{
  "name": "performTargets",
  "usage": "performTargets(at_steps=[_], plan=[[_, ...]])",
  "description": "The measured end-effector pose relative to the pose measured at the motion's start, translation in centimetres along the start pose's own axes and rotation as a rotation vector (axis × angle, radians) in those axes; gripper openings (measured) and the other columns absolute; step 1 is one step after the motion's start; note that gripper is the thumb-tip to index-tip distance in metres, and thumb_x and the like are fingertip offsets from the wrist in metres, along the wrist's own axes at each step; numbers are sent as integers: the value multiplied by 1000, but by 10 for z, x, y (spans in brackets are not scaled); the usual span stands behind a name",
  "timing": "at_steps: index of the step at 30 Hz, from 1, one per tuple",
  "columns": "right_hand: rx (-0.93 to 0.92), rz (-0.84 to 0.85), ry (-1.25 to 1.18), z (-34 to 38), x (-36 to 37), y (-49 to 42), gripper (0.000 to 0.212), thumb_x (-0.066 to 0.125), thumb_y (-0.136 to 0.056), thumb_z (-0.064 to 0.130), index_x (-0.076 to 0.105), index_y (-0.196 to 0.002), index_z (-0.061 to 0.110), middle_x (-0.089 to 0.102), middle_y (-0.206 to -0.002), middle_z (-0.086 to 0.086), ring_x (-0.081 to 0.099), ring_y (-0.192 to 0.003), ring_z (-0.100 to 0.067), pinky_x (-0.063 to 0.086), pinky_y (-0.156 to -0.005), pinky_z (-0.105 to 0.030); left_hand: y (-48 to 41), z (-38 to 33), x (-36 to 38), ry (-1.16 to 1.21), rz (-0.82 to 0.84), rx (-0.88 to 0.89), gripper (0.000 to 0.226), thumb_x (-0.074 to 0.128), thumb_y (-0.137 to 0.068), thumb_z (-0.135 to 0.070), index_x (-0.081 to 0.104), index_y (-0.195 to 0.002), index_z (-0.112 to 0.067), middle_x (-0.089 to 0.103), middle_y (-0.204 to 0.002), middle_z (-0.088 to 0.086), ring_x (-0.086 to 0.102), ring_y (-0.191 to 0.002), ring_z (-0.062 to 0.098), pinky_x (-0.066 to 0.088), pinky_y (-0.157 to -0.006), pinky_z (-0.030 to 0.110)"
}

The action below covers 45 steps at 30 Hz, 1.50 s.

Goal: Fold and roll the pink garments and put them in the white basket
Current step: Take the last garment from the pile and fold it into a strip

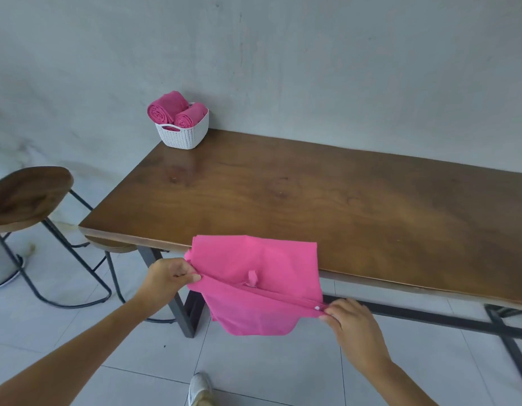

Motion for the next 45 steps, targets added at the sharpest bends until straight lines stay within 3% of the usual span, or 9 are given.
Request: performTargets(at_steps=[3,9,19,22,26,29,32,36,45], plan=[[-52,-101,17,9,-30,-21,59,27,-106,51,69,-77,22,63,-78,10,59,-72,-19,41,-65,-33,0,-22,-18,175,-71,10,15,82,-82,-10,72,-73,-4,76,-77,2,70,-73,11,52,-72,15],[-1,-207,64,15,-104,-84,26,52,-95,29,69,-77,20,67,-83,8,57,-77,-21,44,-66,-38,-5,-69,-46,232,-209,135,12,80,-85,-11,72,-77,-8,76,-84,1,72,-82,13,55,-83,25],[94,-152,117,-4,-113,-83,20,62,-98,19,69,-79,19,68,-85,7,59,-80,-21,45,-69,-38,7,-99,-45,189,-255,266,11,83,-83,-18,73,-79,-18,75,-83,-6,70,-81,9,56,-79,19],[19,-140,333,-8,-111,-83,29,48,-98,26,67,-78,18,66,-80,3,57,-72,-24,40,-61,-36,14,-109,-41,91,-287,371,13,85,-81,-21,73,-76,-23,72,-77,-12,66,-77,9,52,-75,16],[-26,-50,501,-14,-105,-84,13,70,-90,19,68,-79,14,63,-75,-2,59,-66,-29,37,-57,-36,20,-115,-33,64,-277,434,15,86,-80,-23,73,-75,-25,71,-77,-15,67,-79,11,51,-75,15],[20,78,516,-18,-97,-85,18,67,-94,32,69,-81,20,63,-77,4,59,-69,-23,38,-59,-35,19,-114,-33,68,-275,437,16,85,-82,-21,71,-75,-26,71,-80,-17,65,-79,10,49,-74,12],[133,104,297,-12,-98,-82,23,66,-95,39,68,-78,23,63,-74,10,58,-71,-16,41,-61,-34,12,-105,-35,70,-283,397,16,83,-84,-19,69,-76,-24,70,-80,-16,64,-79,9,49,-74,13],[388,43,-232,-2,-98,-78,17,76,-88,25,69,-73,24,68,-71,17,64,-72,-3,53,-69,-32,4,-93,-38,80,-312,333,17,80,-87,-15,67,-77,-21,69,-77,-11,62,-77,4,50,-73,14],[359,6,-165,0,-86,-78,19,70,-94,23,60,-77,25,63,-73,15,59,-73,-6,46,-64,-32,-19,-69,-16,41,-291,180,19,73,-92,-17,63,-105,-26,65,-79,-5,61,-81,4,44,-72,14]])
Point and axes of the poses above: each hand's wrist, its own y-axis away from the middle knuckle, its own x-axis out of the palm, z = x × y, the point moved 6 cm from there along -y, towards the middle knuckle
